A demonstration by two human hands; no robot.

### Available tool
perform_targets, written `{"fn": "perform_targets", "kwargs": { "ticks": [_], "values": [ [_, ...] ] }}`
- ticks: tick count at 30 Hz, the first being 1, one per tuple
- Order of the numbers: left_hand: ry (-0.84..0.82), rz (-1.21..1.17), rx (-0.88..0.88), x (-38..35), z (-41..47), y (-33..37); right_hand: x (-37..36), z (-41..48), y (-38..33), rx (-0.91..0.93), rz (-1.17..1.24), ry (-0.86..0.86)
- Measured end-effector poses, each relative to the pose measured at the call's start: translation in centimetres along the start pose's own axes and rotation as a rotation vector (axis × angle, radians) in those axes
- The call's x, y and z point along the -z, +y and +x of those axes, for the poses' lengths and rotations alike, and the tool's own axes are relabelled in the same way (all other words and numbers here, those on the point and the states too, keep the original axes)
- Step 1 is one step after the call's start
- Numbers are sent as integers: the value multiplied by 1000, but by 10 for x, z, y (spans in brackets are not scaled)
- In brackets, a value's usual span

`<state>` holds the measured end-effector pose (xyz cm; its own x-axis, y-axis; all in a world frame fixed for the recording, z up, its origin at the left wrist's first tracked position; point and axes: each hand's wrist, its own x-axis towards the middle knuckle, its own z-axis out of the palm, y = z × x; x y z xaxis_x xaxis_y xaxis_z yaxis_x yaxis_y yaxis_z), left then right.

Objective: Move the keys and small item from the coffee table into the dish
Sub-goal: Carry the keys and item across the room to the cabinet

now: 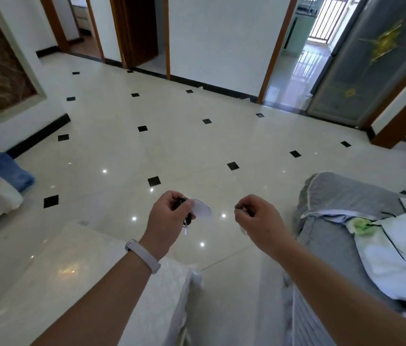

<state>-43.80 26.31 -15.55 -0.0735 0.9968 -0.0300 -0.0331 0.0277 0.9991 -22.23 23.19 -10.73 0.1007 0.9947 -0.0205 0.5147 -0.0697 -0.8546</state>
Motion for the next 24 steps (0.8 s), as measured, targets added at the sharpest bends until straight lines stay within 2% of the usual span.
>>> {"fn": "perform_targets", "kwargs": {
  "ticks": [6,14,24],
  "values": [
    [-27,31,20,-15,55,0,7,55,5,-19,65,44],
    [-23,60,50,-61,135,2,30,154,31,-41,144,17],
    [108,104,38,-161,268,21,99,328,57,1,203,-103]
  ]
}}
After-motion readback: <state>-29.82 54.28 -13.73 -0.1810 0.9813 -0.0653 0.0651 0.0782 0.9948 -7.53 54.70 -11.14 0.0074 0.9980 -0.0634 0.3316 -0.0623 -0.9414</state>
